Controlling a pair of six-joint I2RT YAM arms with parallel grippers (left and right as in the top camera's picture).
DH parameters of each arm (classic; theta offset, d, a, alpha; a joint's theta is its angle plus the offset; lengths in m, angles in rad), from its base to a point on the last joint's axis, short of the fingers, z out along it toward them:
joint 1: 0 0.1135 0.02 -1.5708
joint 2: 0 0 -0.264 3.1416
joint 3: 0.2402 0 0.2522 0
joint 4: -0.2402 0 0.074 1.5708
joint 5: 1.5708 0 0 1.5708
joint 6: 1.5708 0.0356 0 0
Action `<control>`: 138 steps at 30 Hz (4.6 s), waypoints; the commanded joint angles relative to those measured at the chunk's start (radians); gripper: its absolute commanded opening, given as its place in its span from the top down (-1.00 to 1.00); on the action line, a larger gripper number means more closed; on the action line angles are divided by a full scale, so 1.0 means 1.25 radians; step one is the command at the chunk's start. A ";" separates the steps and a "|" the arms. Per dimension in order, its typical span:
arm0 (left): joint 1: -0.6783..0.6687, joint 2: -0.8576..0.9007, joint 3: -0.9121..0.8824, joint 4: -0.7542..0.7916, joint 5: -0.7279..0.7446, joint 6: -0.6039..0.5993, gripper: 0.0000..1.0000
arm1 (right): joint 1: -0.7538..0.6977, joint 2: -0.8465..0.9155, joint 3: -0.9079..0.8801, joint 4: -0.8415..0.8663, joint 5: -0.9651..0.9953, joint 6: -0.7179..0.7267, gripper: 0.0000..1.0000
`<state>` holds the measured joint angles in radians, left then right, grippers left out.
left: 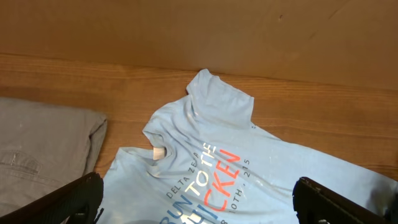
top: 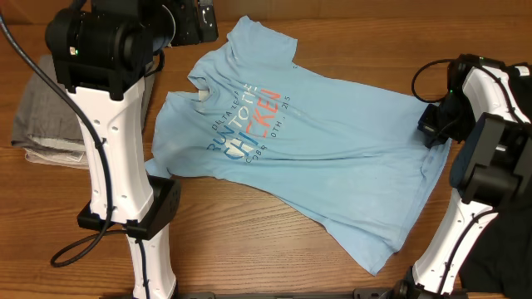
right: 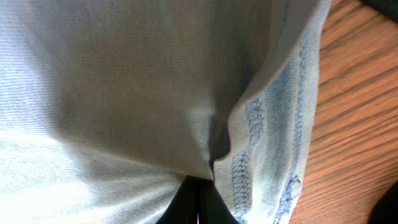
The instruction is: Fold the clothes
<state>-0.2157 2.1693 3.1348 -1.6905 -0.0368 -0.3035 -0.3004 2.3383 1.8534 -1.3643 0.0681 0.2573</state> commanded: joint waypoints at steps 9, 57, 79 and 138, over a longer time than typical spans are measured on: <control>-0.001 0.002 0.001 0.001 0.009 0.016 -1.00 | -0.022 0.006 0.035 -0.053 0.050 -0.002 0.90; -0.001 0.002 0.001 0.001 0.009 0.016 -1.00 | 0.016 -0.228 -0.121 -0.101 -0.070 0.038 0.92; -0.001 0.002 0.001 0.001 0.009 0.016 -1.00 | -0.041 -0.227 -0.347 0.130 0.009 0.026 0.92; -0.001 0.002 0.001 0.001 0.009 0.016 -1.00 | -0.108 -0.265 -0.355 0.241 -0.044 -0.015 0.92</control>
<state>-0.2157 2.1693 3.1348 -1.6909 -0.0368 -0.3035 -0.4263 2.0048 1.3540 -1.0359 -0.0051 0.2390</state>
